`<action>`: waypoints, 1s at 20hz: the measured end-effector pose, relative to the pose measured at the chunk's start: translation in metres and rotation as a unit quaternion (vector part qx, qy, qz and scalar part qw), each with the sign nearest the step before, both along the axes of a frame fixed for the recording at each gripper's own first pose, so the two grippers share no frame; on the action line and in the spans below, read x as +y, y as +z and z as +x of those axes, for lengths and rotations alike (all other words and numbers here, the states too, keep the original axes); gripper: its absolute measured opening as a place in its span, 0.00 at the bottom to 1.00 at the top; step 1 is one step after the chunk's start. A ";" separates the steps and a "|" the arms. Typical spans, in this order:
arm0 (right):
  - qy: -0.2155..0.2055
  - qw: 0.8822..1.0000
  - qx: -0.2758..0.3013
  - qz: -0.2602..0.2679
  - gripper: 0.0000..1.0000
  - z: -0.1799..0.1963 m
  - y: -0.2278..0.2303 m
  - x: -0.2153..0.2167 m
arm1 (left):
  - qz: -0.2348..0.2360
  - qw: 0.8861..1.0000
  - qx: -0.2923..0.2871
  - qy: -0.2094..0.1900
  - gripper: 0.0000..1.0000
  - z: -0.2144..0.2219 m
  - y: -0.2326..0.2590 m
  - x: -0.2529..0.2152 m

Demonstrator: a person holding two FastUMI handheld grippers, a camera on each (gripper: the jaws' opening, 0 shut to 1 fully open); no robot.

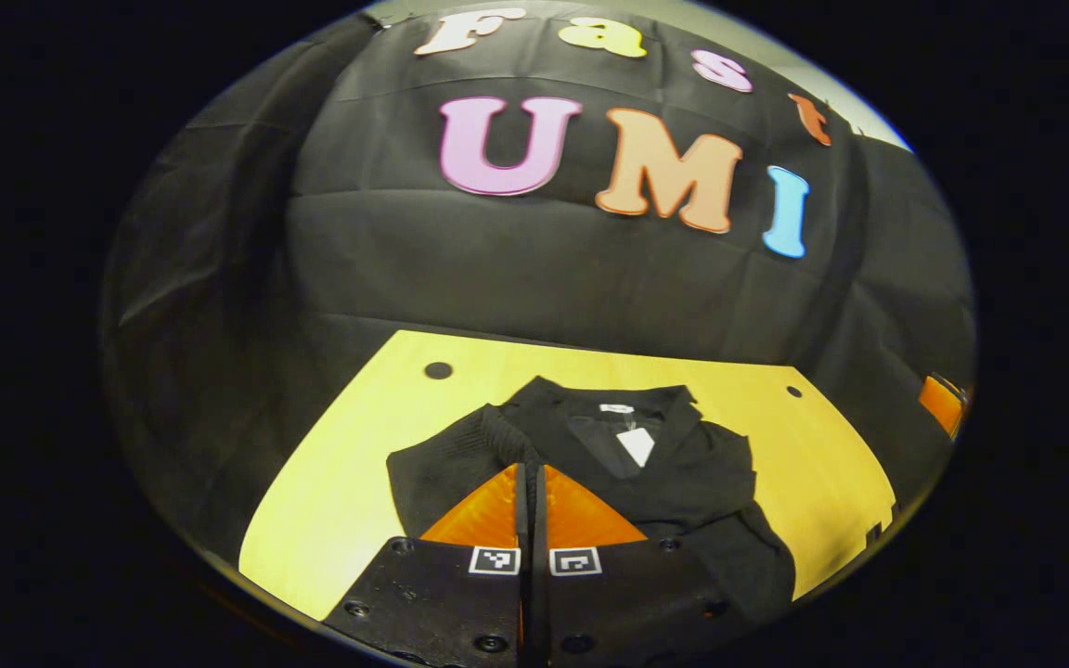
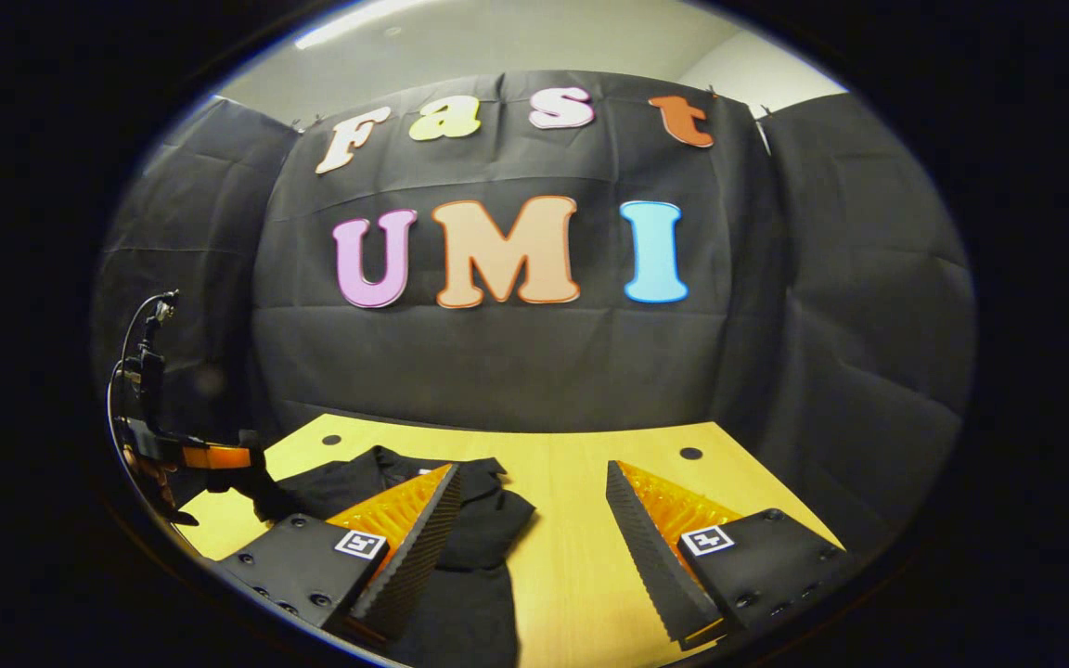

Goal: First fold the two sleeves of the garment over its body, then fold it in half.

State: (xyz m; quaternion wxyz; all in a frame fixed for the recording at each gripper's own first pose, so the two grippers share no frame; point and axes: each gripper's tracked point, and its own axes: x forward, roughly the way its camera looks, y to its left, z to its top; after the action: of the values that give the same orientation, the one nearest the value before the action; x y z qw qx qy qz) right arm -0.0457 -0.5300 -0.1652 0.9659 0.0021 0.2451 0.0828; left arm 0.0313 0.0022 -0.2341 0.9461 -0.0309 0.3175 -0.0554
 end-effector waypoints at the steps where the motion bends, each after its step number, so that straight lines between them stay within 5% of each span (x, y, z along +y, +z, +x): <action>1: -0.011 1.000 0.003 0.003 1.00 -0.001 -0.002 -0.011 | 0.000 1.000 0.000 -0.016 0.00 0.006 -0.002 -0.017; 7: -0.055 0.998 0.010 -0.008 0.99 -0.003 -0.009 -0.070 | -0.014 0.996 0.030 -0.084 0.00 0.027 -0.036 -0.111; 18: -0.053 0.996 0.049 -0.043 0.99 -0.005 -0.034 -0.116 | -0.001 0.988 0.073 -0.137 0.00 0.047 -0.095 -0.208; 20: -0.047 0.997 0.051 -0.042 0.99 -0.002 -0.037 -0.118 | -0.017 0.988 0.057 -0.141 0.67 0.042 -0.086 -0.222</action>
State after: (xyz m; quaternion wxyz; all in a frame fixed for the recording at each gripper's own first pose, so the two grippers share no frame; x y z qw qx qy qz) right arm -0.0482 -0.6476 -0.2017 0.9542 -0.0231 0.2970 0.0266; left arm 0.0736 -0.2199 -0.3196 0.9087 -0.0050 0.3707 -0.1919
